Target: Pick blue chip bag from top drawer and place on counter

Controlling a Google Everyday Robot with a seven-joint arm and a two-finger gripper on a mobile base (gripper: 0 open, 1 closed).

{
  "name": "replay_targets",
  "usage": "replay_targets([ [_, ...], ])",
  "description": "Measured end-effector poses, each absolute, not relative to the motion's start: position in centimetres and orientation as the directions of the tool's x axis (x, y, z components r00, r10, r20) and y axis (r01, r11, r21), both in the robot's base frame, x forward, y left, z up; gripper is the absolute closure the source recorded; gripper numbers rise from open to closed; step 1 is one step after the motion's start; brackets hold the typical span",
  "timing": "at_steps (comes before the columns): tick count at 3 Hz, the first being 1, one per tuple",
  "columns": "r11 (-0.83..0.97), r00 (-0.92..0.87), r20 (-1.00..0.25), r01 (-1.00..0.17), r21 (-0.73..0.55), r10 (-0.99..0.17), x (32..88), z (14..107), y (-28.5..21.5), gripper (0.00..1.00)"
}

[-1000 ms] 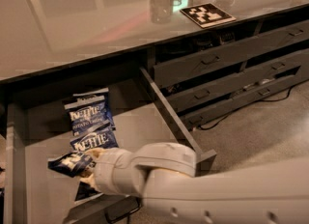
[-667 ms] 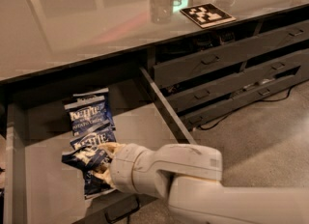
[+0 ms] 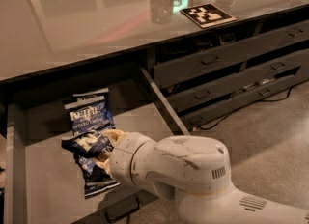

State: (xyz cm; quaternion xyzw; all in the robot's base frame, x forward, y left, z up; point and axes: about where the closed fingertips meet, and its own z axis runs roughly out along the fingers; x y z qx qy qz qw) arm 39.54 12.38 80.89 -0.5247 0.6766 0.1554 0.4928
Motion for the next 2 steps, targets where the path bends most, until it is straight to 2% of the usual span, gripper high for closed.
replay_targets([
  [2,0.424,0.015,-0.828,-0.854,-0.302,-0.560,39.80,80.87,11.29,1.00],
])
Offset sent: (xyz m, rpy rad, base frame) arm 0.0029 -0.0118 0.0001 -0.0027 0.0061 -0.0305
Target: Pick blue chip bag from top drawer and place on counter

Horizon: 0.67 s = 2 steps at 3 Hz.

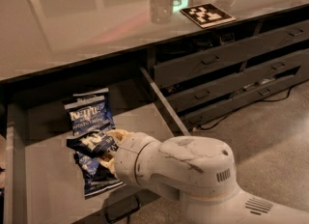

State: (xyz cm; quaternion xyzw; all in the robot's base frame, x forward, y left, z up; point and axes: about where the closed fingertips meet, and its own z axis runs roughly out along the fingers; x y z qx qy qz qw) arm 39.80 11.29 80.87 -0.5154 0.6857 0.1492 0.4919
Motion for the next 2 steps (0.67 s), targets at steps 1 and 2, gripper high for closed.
replay_targets([
  [1,0.409,0.020,-0.827,-0.862,-0.299,-0.561,39.80,80.67,11.70,1.00],
  [2,0.397,-0.010,-0.848,-0.886,-0.239,-0.531,40.26,80.74,12.70,1.00],
])
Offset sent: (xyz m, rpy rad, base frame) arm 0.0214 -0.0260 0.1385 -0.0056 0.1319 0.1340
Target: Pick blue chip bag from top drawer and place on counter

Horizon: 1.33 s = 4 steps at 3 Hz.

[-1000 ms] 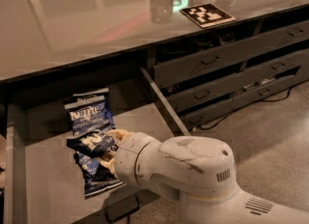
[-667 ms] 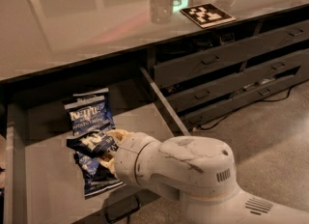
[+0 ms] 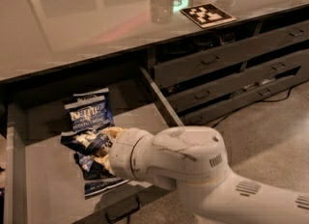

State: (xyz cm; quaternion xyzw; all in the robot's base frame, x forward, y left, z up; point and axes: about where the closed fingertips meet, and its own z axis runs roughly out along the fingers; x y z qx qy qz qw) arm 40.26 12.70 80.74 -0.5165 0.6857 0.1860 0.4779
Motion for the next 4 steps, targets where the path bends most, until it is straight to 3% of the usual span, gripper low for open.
replay_targets([
  [1,0.407,-0.021,-0.887,-0.893,-0.191,-0.462,40.4,84.4,12.2,1.00],
  [2,0.435,0.044,-0.908,-0.868,-0.241,-0.416,40.4,91.1,8.4,1.00],
  [4,0.466,0.201,-0.860,-0.771,-0.434,-0.469,37.8,101.5,-3.0,1.00],
])
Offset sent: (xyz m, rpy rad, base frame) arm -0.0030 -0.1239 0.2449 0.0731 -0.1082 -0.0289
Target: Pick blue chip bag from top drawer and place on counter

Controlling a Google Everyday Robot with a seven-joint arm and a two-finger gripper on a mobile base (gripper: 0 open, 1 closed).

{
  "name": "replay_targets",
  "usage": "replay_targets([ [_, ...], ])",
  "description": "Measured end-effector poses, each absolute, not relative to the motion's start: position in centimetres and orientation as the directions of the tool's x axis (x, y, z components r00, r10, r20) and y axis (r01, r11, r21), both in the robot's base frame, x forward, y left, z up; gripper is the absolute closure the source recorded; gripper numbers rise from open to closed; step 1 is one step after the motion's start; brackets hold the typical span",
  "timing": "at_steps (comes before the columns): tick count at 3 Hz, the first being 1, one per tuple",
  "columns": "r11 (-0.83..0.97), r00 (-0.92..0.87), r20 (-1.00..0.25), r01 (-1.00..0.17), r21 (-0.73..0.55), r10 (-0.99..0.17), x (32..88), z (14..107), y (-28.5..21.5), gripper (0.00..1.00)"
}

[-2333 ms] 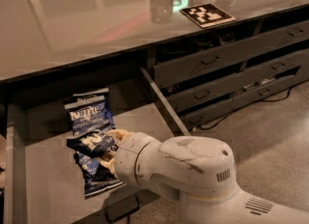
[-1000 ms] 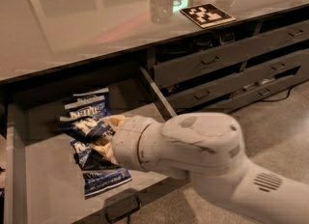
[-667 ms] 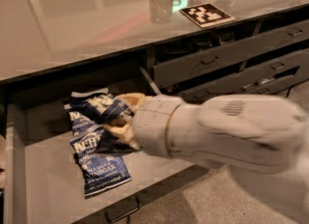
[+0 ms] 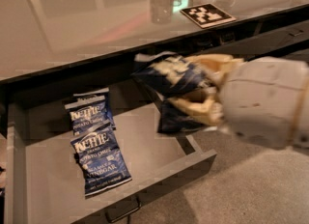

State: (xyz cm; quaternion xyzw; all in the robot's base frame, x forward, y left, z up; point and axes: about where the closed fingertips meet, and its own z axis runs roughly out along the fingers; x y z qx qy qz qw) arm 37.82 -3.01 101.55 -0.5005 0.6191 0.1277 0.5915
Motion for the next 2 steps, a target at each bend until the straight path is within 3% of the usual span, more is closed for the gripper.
replay_targets([
  [1,0.530,0.186,-0.874,-0.732,-0.428,-0.449,36.50,103.86,-7.84,1.00],
  [2,0.507,0.222,-0.852,-0.722,-0.470,-0.474,36.46,103.94,-7.83,1.00],
])
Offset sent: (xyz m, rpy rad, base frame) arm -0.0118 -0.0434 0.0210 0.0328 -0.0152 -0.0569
